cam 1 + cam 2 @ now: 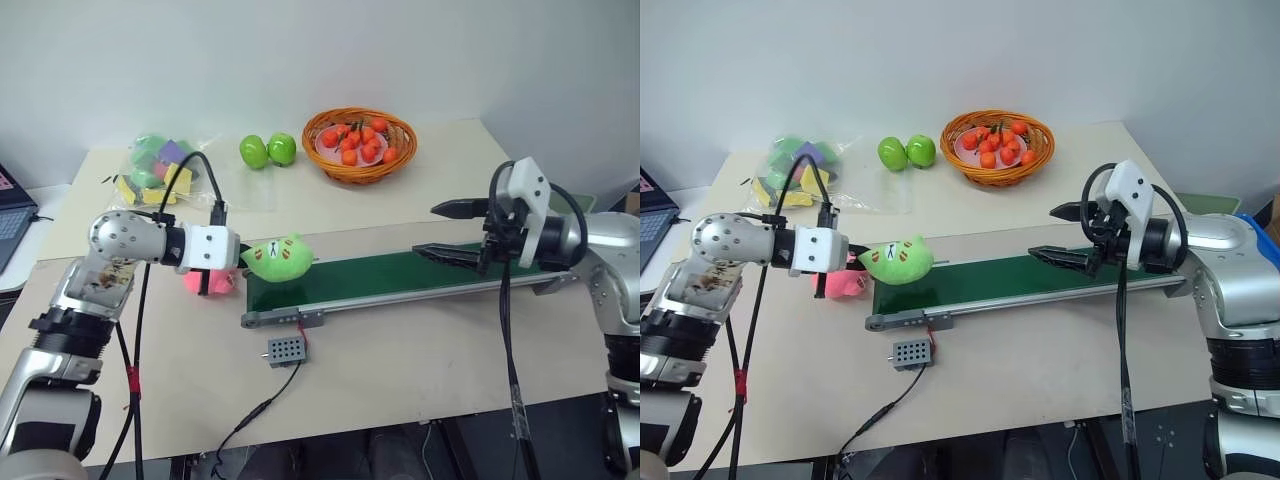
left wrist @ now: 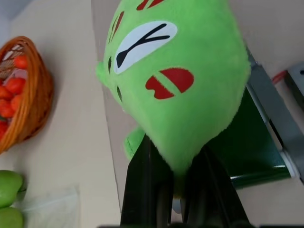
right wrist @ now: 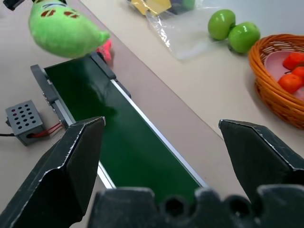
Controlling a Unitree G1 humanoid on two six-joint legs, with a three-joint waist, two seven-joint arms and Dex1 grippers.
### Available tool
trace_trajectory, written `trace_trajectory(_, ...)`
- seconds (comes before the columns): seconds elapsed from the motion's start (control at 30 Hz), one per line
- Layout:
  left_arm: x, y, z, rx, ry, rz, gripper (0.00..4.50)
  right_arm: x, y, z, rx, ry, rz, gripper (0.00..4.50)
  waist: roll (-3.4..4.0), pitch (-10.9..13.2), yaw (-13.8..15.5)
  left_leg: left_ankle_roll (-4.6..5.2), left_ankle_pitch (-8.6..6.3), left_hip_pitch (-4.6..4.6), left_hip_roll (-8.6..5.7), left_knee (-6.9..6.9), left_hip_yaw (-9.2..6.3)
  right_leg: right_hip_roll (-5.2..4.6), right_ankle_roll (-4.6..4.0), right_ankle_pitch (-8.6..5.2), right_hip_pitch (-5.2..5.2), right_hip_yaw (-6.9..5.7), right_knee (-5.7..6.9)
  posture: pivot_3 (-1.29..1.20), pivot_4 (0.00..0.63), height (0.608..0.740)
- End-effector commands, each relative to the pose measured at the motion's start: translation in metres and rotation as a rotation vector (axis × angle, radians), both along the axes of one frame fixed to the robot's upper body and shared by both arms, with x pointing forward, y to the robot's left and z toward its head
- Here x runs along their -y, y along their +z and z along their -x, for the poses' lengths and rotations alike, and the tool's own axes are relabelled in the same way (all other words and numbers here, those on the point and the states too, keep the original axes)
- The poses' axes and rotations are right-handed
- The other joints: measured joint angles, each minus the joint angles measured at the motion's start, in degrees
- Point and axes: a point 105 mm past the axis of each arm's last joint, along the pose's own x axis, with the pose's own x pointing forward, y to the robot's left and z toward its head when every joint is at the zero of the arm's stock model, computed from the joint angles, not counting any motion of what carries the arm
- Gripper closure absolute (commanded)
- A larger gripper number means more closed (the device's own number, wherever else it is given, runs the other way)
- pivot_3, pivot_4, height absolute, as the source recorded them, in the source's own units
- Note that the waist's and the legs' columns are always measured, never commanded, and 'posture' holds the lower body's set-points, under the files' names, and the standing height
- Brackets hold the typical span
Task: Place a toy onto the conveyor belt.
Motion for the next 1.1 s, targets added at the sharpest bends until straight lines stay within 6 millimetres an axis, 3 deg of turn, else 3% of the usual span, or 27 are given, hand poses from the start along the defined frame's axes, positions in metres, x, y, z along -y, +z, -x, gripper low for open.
trace_trajectory(0.03,0.006,0.007,-0.002,0.007,-0.04,-0.018,4.45,0.003,0.016,0.008,0.06,-0.015,-0.014,0.0,0.0,0.0,0.0,0.02,-0.01,-0.03,0.0,0.03,0.0,0.0,0.0,0.0,-0.01,0.0,0.0,0.0,0.15,0.74)
trace_trajectory(0.23,0.011,-0.01,-0.002,-0.029,-0.071,-0.059,4.45,0.003,0.015,0.013,0.063,-0.031,-0.028,0.0,0.0,0.0,-0.06,0.05,-0.03,-0.03,0.0,0.07,0.01,0.0,0.01,0.0,0.0,0.0,0.01,0.0,0.15,0.74)
trace_trajectory(0.47,-0.002,-0.027,-0.004,0.025,-0.108,-0.203,4.45,0.004,0.015,0.016,0.067,-0.05,-0.032,0.0,-0.01,0.0,-0.03,0.05,-0.03,-0.03,0.0,0.09,0.02,0.0,0.01,0.01,0.01,0.01,0.01,0.0,0.15,0.74)
trace_trajectory(0.77,-0.007,-0.032,-0.011,0.058,-0.075,-0.204,4.45,0.004,0.016,0.015,0.07,-0.054,-0.034,0.0,-0.01,0.0,-0.06,0.07,-0.04,-0.04,0.0,0.11,0.03,0.0,0.03,0.01,0.02,0.01,0.01,0.0,0.15,0.74)
trace_trajectory(1.07,-0.002,-0.023,-0.014,0.04,-0.033,-0.127,1.25,0.004,0.017,0.014,0.071,-0.047,-0.03,0.0,-0.01,0.0,-0.04,0.08,-0.04,-0.05,-0.01,0.14,0.03,0.0,0.03,0.02,0.02,0.01,0.02,0.0,0.15,0.74)
trace_trajectory(1.1,-0.002,-0.02,-0.014,0.033,-0.03,-0.117,1.06,0.004,0.017,0.013,0.07,-0.047,-0.029,0.0,-0.01,0.0,-0.05,0.08,-0.04,-0.05,-0.01,0.14,0.03,0.0,0.03,0.02,0.01,0.01,0.03,0.0,0.15,0.74)
